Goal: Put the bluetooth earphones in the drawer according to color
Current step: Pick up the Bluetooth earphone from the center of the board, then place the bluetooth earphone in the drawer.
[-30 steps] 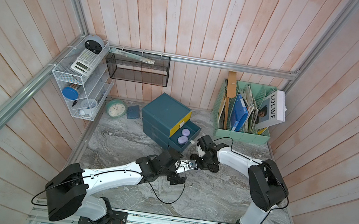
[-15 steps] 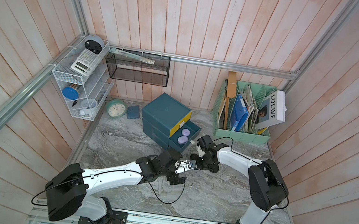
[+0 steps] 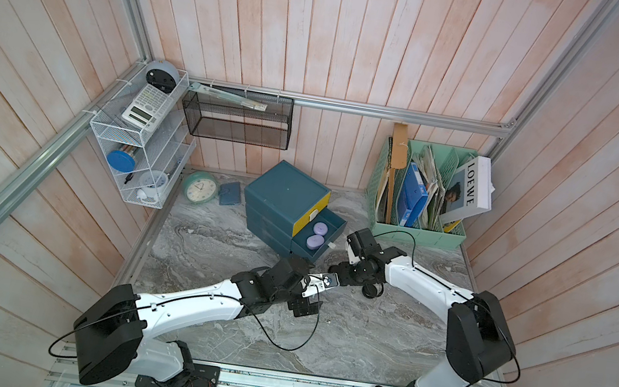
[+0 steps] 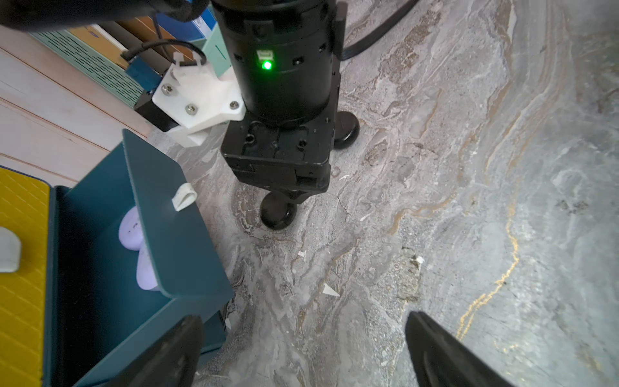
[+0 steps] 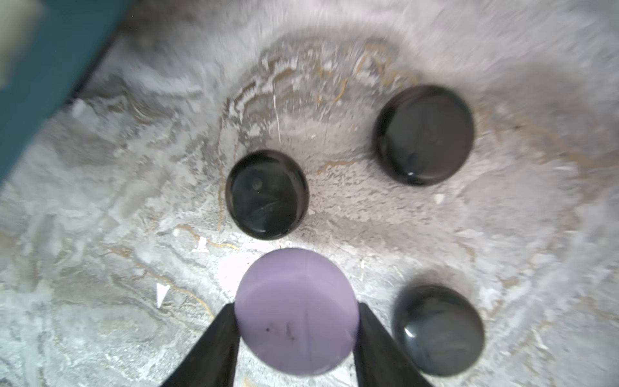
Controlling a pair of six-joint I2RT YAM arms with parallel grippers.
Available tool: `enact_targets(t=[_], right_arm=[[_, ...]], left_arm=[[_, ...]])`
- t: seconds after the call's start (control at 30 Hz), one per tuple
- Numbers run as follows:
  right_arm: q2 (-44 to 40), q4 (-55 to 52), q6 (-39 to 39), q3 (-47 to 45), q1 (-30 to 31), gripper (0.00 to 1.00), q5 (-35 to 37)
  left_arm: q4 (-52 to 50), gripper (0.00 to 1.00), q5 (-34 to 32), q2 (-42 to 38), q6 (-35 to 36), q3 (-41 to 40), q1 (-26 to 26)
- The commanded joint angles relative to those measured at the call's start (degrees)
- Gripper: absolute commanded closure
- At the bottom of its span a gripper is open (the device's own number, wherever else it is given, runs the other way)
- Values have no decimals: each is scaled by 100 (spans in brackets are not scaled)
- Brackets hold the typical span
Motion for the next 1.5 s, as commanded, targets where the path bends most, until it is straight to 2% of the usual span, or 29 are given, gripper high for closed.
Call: enact_targets(t=[0.0,0.23,0.47,0.8,1.2,1.47], right_arm=[[-195,-82,77,24,-12,100,309],[-464,13,132,24,-14,100,475],[-711,201,48,111,-15,100,520],[-1033,1087,28,149,-17,100,393],[-1180,2056,-4,151,-18,100,43],[-803,2201,-24,632,-4,100,-428]], left_arm=[[241,0,-70,-204,-174,88,62],[280,0,61,-414,-551,223,357],[679,0,-80,-827,-619,71,661],[925,0,-97,-1098,-698,-49,910],[1045,0,-148,-1240,-896,-44,1239],[1013,0,-308,-1229,-897,-15,1457]])
